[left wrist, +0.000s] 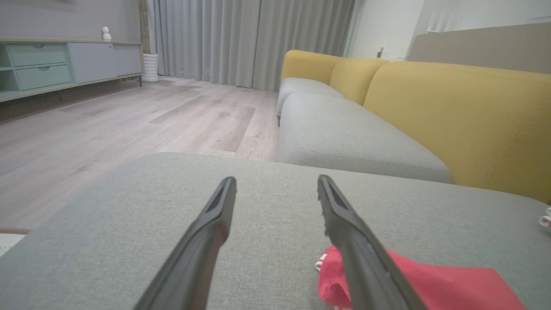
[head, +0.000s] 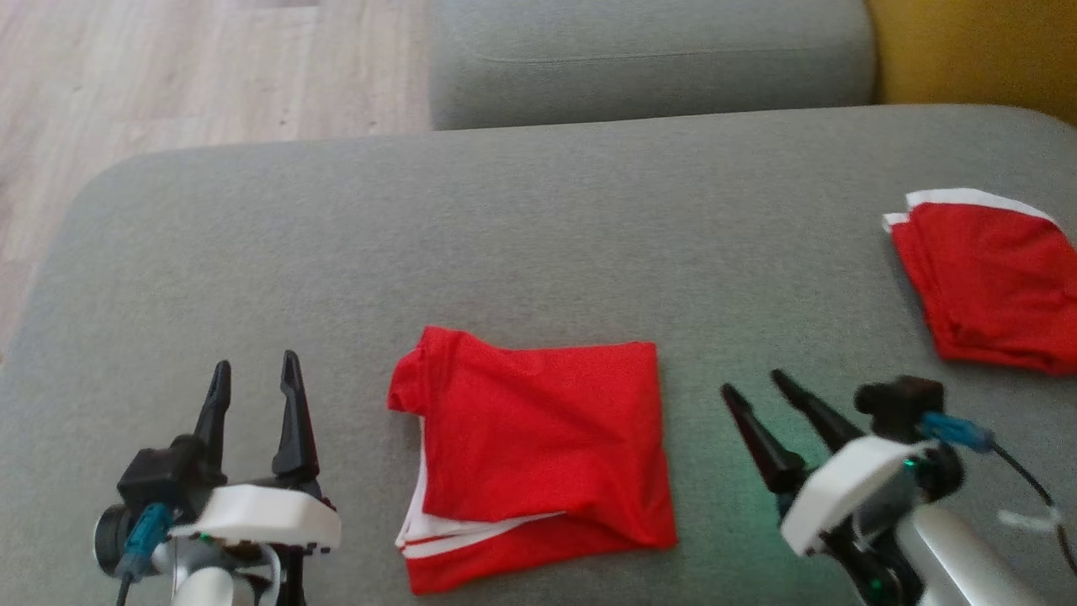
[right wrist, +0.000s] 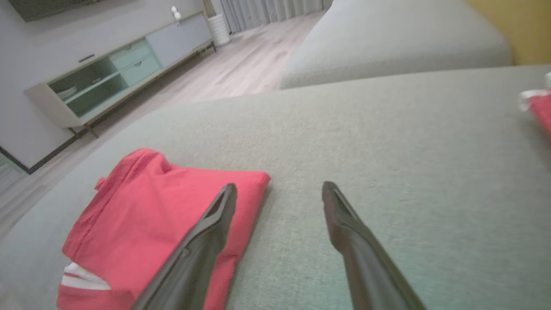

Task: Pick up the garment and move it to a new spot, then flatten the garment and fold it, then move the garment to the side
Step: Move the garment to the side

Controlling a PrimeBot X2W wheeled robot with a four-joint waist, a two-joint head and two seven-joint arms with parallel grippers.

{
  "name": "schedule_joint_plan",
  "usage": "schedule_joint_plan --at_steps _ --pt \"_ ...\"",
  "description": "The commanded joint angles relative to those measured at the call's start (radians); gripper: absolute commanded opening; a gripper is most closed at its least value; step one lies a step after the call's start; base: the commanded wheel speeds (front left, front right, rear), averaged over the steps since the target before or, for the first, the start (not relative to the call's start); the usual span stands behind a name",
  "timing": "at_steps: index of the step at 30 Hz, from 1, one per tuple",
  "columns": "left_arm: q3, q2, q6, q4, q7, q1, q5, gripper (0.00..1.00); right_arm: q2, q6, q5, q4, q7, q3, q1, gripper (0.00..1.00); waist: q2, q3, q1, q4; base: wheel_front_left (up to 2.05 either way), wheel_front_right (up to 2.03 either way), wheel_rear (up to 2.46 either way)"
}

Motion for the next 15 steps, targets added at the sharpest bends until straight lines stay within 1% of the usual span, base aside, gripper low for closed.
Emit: schedule_joint_plan --at_steps 1,2,3,4,7,15 --pt "0.032 0.003 -0.004 -0.027 -0.012 -0.046 0.005 1.0 -0.005 -0.001 0.023 -0.018 0.034 0.037 -0.072 1.0 0.0 0.0 0.0 0.021 0.0 0.0 0.0" --pt "0.03 0.002 -0.006 -0.024 -0.012 -0.05 0.005 1.0 0.005 -0.001 0.061 0.001 0.07 0.055 -0.082 1.0 0.0 0.001 0.0 0.032 0.0 0.0 0.0" --pt "0.02 0.001 -0.013 -0.016 -0.012 -0.058 0.006 1.0 -0.005 -0.001 0.09 0.042 0.14 0.112 -0.108 1.0 0.0 0.005 0.0 0.059 0.0 0.0 0.0" --pt "0.015 0.001 -0.015 -0.012 -0.012 -0.063 0.006 1.0 -0.006 -0.001 0.107 0.062 0.159 0.129 -0.119 1.0 0.0 0.008 0.0 0.072 0.0 0.0 0.0" --pt "0.008 0.0 -0.014 -0.007 -0.012 -0.072 0.004 1.0 -0.005 -0.001 0.15 0.119 0.19 0.17 -0.15 1.0 0.0 0.015 0.0 0.104 0.0 0.0 0.0" --pt "0.001 -0.001 -0.011 0.0 -0.012 -0.087 0.002 1.0 0.022 -0.001 0.241 0.282 0.234 0.213 -0.217 1.0 0.0 0.047 0.0 0.171 0.0 0.0 0.0"
